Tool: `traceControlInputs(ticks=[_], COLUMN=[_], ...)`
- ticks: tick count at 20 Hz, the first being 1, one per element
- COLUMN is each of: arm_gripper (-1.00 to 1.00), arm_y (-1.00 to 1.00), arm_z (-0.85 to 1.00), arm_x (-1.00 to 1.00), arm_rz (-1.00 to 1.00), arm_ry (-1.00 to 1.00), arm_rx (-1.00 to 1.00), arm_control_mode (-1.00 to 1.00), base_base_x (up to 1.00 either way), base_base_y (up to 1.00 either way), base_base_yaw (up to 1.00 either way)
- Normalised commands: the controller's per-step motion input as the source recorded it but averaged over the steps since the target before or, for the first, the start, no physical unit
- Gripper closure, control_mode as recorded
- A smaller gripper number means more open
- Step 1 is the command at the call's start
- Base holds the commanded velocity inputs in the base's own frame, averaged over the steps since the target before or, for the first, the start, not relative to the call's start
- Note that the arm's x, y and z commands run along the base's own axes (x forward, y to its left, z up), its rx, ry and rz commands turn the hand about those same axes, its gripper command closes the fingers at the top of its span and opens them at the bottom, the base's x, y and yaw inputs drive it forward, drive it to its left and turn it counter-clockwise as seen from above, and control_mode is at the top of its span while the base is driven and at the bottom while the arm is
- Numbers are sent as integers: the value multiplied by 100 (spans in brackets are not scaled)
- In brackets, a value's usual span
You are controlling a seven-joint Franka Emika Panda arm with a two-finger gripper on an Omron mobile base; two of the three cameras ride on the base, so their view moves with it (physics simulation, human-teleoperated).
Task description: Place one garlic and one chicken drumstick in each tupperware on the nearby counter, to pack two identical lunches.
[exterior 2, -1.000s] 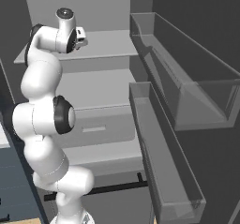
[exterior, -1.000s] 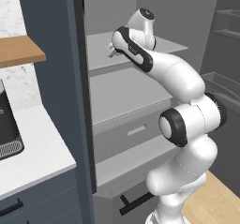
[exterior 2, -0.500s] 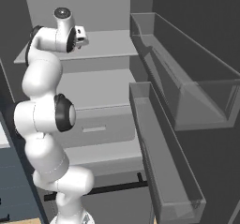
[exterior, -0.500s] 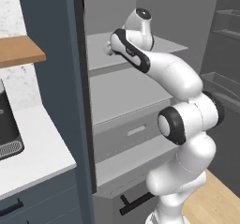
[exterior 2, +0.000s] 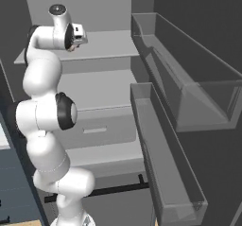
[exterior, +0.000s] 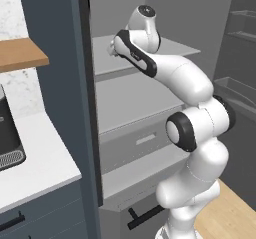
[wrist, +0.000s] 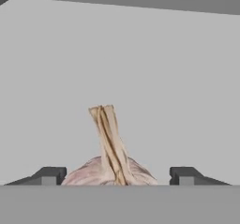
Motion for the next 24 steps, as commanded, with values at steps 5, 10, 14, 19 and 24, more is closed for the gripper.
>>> traceControlInputs(ticks=[5, 10, 14, 19, 24], arm_gripper=[100, 100, 100, 100, 100], arm_y=[0, -38, -56, -47, -29], arm_z=[-5, 0, 0, 12, -2], arm_x=[0, -53, -100, -100, -100], arm_rz=[-1, -2, -5, -3, -1], arm_ry=[8, 2, 0, 2, 14], arm_rx=[0, 1, 1, 0, 0], arm_control_mode=[-100, -100, -100, -100, -100], base_base_x=[0, 0, 0, 0, 0], base_base_y=[0, 0, 0, 0, 0], base_base_yaw=[0, 0, 0, 0, 0])
